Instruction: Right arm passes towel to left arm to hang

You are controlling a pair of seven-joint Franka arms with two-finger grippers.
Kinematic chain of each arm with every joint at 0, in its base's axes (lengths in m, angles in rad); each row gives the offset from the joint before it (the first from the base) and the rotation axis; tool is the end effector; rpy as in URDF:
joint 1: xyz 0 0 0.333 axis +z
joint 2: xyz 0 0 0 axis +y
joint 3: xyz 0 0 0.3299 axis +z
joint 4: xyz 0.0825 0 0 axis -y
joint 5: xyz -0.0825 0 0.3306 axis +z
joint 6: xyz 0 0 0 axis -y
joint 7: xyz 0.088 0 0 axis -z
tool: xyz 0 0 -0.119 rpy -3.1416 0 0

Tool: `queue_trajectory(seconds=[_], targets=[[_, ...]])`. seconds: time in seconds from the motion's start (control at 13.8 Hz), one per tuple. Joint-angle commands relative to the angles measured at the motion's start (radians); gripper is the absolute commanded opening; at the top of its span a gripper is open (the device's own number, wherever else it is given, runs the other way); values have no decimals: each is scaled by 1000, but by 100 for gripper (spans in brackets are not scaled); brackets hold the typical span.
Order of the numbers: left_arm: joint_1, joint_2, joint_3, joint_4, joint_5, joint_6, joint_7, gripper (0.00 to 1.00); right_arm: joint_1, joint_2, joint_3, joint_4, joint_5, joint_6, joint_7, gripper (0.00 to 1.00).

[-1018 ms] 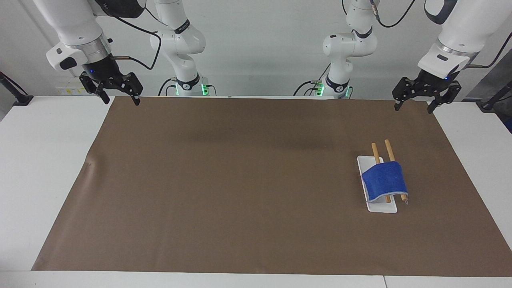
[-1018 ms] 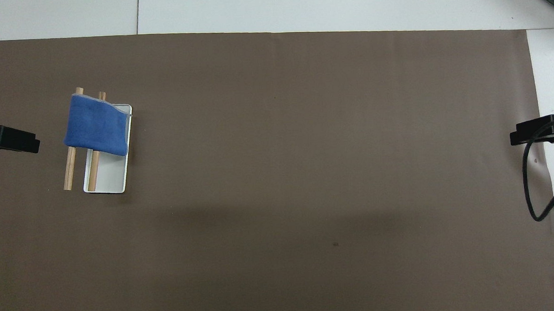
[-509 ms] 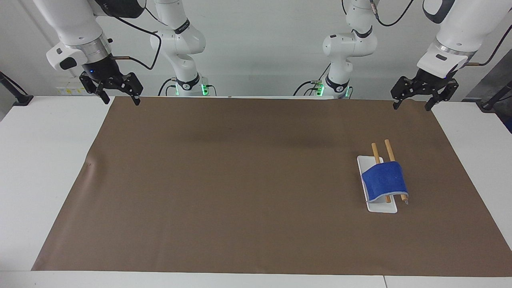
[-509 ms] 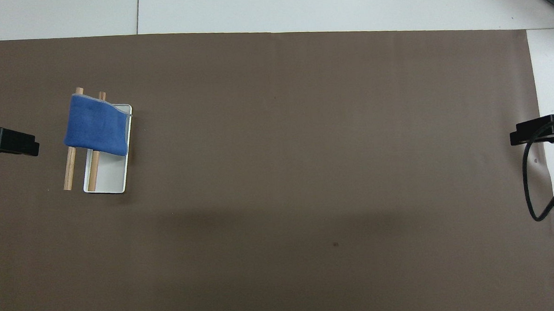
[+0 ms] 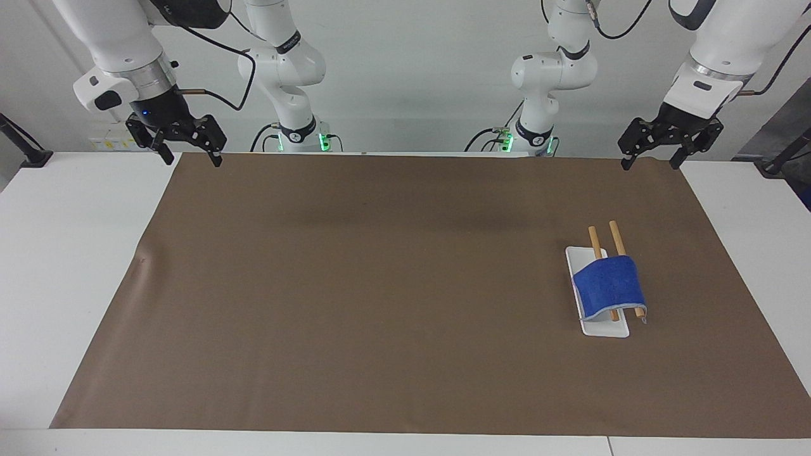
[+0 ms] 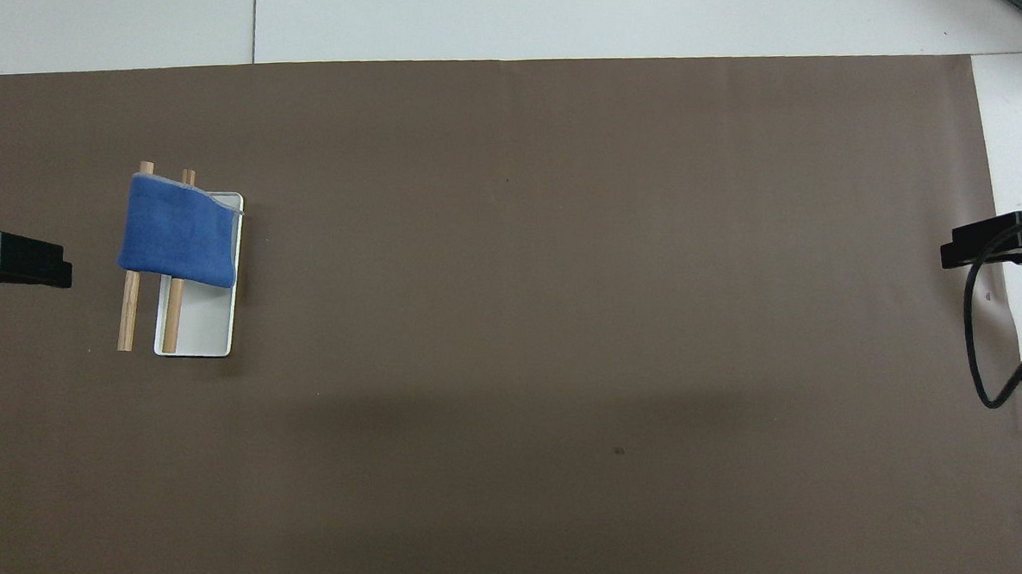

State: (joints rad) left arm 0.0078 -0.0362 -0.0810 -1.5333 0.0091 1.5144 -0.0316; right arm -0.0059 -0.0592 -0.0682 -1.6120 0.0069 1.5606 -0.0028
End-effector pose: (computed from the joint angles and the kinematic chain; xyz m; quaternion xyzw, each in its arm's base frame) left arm 0.4829 -0.0352 0.6548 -0.9997 0.0205 -0.0089 0.0055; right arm 0.4795 -0.0359 0.6373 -0.9993 0.0355 -0.0040 0.0053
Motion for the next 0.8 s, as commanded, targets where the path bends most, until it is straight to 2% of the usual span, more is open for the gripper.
queue_trajectory(seconds=[0.0,0.73], targets=[[0,-16,0,1,-11,-51,8,100,-5,-5,5,-6,-5,-4,-17,100],[3,-36,1,-2,-12,-56,30,100,-5,-5,5,-6,-5,-4,-17,100]])
